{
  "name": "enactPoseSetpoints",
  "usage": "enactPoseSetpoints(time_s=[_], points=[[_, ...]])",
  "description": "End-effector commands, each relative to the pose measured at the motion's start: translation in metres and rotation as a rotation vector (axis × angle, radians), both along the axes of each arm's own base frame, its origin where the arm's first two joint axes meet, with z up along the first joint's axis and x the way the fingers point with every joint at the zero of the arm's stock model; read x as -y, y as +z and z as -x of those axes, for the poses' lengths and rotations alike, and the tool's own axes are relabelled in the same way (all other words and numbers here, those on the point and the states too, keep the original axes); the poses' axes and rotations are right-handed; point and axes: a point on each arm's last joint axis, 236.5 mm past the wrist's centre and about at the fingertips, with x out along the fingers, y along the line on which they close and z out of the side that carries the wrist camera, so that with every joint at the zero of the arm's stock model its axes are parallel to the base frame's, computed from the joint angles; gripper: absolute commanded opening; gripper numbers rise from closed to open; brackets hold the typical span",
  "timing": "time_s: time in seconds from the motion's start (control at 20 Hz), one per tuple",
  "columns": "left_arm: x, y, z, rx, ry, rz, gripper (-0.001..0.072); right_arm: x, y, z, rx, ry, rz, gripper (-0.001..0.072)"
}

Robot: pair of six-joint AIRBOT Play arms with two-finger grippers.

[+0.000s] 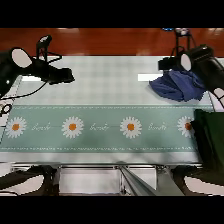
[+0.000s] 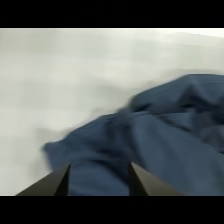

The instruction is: Fold the shirts.

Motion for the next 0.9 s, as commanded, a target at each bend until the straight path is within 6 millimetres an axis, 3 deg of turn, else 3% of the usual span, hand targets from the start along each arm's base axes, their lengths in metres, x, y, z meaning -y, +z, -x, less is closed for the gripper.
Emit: enactPoseSetpoints(time_s=[0.0, 0.05, 0.15, 0.35, 0.5, 0.55, 0.6, 0.65, 0.75, 0.85], points=[[-0.007, 0.014, 0.012, 0.01, -0.041, -0.028, 0.051, 0.095, -0.004, 0.003, -0.004, -0.201, 0.005, 0.0417], [-0.005, 0.031, 0.018, 0.05, -0.047, -0.024, 0.051, 0.108, -0.016, 0.007, -0.028, -0.218, -0.03, 0.0415], [0.003, 0.048, 0.038, 0.096, -0.069, -0.015, 0.051, 0.11, -0.05, 0.008, -0.088, -0.159, -0.06, 0.0407], [0.008, 0.021, 0.077, 0.03, -0.036, 0.003, 0.051, 0.113, -0.133, 0.014, -0.277, -0.146, -0.035, 0.0407], [0.001, 0.006, 0.083, -0.011, -0.008, -0.015, 0.051, 0.105, -0.172, 0.018, -0.374, -0.166, -0.084, 0.0406], [0.0, 0.006, 0.082, -0.005, -0.007, -0.017, 0.051, 0.103, -0.176, 0.017, -0.39, -0.172, -0.095, 0.0343], [0.0, 0.007, 0.081, 0.001, -0.005, -0.017, 0.0509, 0.103, -0.176, 0.017, -0.392, -0.172, -0.099, 0.0164], [-0.002, 0.008, 0.079, 0.008, 0.0, -0.018, 0.051, 0.103, -0.173, 0.015, -0.386, -0.166, -0.097, 0.0029], [-0.027, 0.014, 0.07, 0.057, 0.034, -0.084, 0.0509, 0.105, -0.158, 0.015, -0.408, -0.152, -0.079, 0.0029], [-0.068, 0.032, 0.066, 0.1, 0.167, -0.111, 0.0509, 0.104, -0.12, 0.005, -0.38, -0.109, -0.061, 0.0029]])
